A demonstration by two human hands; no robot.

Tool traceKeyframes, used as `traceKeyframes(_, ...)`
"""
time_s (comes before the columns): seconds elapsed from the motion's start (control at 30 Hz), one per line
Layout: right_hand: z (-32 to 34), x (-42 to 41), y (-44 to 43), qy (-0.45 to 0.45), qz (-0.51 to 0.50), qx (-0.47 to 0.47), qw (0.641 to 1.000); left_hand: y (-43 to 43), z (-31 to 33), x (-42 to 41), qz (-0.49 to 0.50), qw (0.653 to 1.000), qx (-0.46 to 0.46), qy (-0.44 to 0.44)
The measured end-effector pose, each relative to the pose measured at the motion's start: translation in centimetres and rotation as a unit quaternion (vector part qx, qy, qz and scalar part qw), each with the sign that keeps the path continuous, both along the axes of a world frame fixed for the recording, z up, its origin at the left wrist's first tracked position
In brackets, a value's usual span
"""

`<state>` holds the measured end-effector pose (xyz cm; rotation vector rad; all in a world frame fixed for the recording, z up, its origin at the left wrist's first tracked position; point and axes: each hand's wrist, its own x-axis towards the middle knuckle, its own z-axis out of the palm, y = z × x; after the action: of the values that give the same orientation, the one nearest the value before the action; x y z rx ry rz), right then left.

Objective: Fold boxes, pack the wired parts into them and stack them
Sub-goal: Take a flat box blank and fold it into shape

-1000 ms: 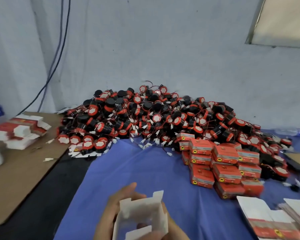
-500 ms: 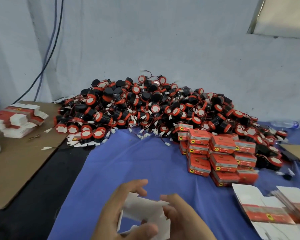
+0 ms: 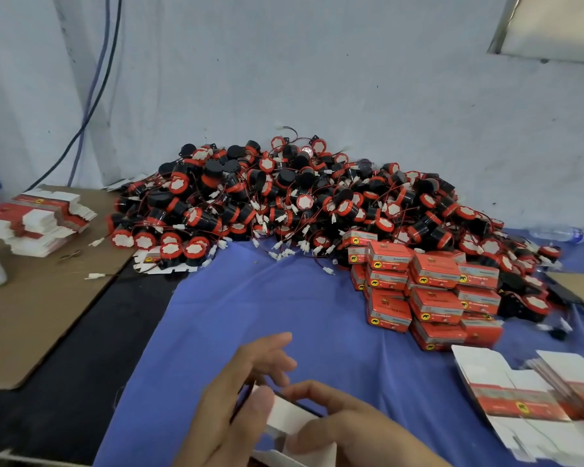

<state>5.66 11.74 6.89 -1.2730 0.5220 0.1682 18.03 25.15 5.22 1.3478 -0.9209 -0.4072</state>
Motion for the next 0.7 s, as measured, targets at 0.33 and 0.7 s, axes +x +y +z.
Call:
traceKeyframes(0.33,0.9,-0.8,0.9,-0.073,-0.065,0.078,0.992,2.1,-1.5,0.9,-0.066,0.991,0.066,0.097)
traceKeyframes(0.7,-1.0,-1.8,1.5,-0.157,-0.130,0.117,0.972,1.9,-1.9,0.1,-0.041,0.996,0.056,0.059)
